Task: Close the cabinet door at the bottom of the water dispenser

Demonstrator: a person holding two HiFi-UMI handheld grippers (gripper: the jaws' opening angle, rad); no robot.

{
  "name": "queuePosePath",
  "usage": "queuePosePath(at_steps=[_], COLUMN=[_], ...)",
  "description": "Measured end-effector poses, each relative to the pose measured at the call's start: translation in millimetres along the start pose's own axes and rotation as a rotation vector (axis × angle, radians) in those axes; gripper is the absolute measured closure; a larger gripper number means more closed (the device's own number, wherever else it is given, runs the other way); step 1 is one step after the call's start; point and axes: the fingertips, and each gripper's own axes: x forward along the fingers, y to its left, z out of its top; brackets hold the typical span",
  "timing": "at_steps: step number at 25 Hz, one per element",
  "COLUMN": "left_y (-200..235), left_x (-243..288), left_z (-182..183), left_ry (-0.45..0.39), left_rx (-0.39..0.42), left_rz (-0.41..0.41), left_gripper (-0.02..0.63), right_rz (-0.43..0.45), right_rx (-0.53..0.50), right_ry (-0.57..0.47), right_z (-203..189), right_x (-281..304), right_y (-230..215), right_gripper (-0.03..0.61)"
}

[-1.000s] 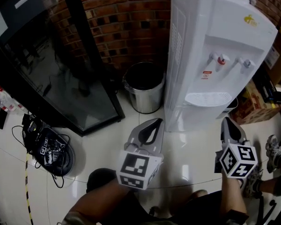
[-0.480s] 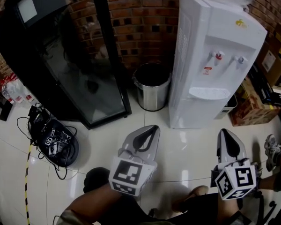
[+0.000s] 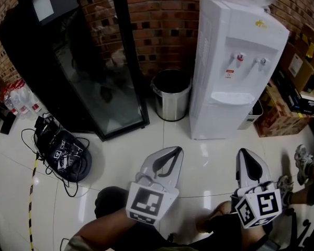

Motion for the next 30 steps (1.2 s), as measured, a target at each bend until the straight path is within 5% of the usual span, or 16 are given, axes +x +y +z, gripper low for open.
queuePosePath(at_steps=[9,30], left_y=[12,8], left_x=[-18,-10], left_z=[4,11], left_ry=[-0.01,-0.016], left_rx=[-0.016,-0.035], left_rz=[0.052,0.05], left_gripper=[0.614,0.614], right_rz=[0.069,0.068], right_rx=[-0.016,0.021], right_ry=[0.001,0.007], right_z=[0,-1], right_x=[-2,7], right_y=[31,24], right_gripper=[0.578,0.578])
